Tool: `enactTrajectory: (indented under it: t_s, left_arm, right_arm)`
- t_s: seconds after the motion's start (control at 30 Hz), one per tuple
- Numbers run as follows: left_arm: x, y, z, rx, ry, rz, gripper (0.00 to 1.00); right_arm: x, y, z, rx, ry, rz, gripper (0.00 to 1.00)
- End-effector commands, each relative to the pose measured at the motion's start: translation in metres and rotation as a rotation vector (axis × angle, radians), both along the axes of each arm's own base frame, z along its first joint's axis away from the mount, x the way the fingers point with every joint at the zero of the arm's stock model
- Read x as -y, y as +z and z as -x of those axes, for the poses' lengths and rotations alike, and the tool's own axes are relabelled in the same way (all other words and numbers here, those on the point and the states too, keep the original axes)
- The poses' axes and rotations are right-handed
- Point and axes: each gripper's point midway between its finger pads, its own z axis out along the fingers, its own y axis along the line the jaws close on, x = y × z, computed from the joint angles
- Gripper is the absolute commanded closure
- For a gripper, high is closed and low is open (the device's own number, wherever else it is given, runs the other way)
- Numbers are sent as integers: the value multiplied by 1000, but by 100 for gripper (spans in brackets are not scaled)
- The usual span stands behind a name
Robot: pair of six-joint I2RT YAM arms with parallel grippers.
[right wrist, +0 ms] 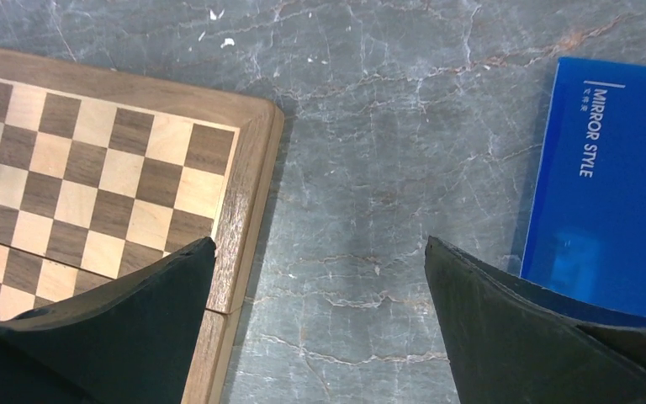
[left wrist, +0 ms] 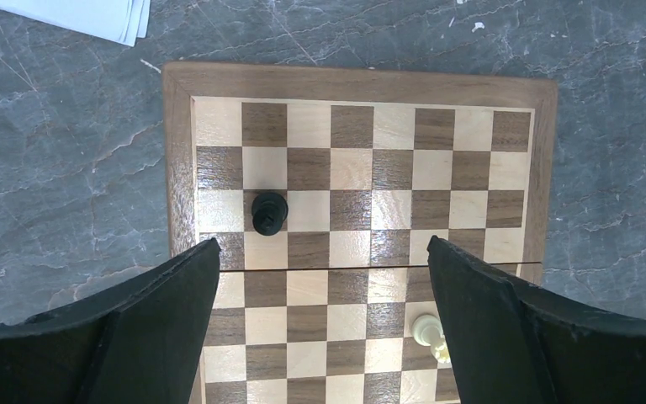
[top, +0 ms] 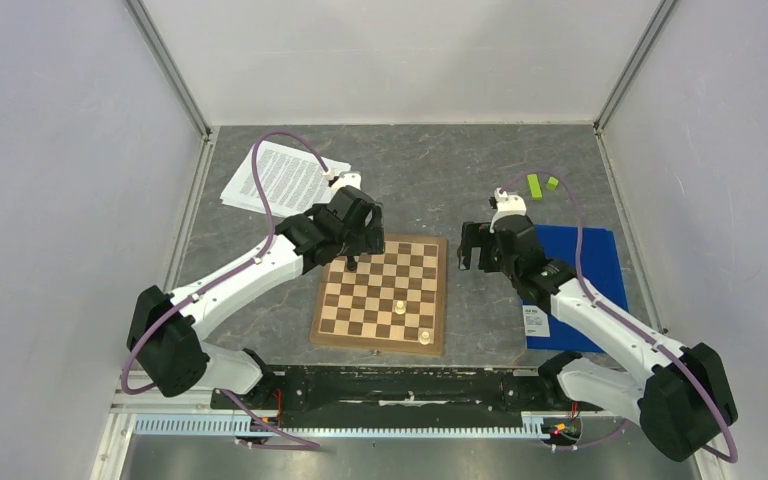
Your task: Put the files into the folder
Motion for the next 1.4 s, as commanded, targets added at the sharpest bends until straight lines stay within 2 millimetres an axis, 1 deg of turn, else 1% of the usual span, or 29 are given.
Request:
enactTrajectory:
  t_s: [0.0, 0.13, 0.3, 0.43, 0.57, 0.73, 0.97, 1.03, 1.23, 1.37]
  left_arm:
    - [0, 16, -10, 29, 62, 40, 1]
    - [-4, 20, -10, 25, 54, 33, 1]
    - [-2, 25, -11, 5, 40, 63, 1]
    - [-4, 36, -13, 4, 37, 82, 1]
    - [-10, 47, -16, 9, 41, 85, 1]
    - [-20, 55, -18, 10, 60, 79, 1]
    - [-29, 60, -17, 3, 70, 104, 1]
    - [-33, 63, -17, 3, 73, 103, 1]
    - [-46, 74, -16, 23, 87, 114, 1]
    - [-55, 78, -15, 32, 98, 125, 1]
  right_arm:
    - [-2, -9, 3, -20, -2, -3, 2]
    - [-11, -20, 10, -65, 25, 2, 2]
    - [-27, -31, 25, -99, 61, -27, 2]
    - [-42, -51, 45, -159, 94, -50, 2]
    - [-59, -72, 65, -216, 139, -50, 2]
    - [-75, -87, 79, -261, 166, -77, 2]
    - [-96, -89, 86, -277, 182, -126, 2]
    - [-105, -89, 89, -284, 193, -153, 2]
    - [-146, -82, 89, -288, 252, -179, 2]
    - [-170, -86, 91, -315, 289, -181, 2]
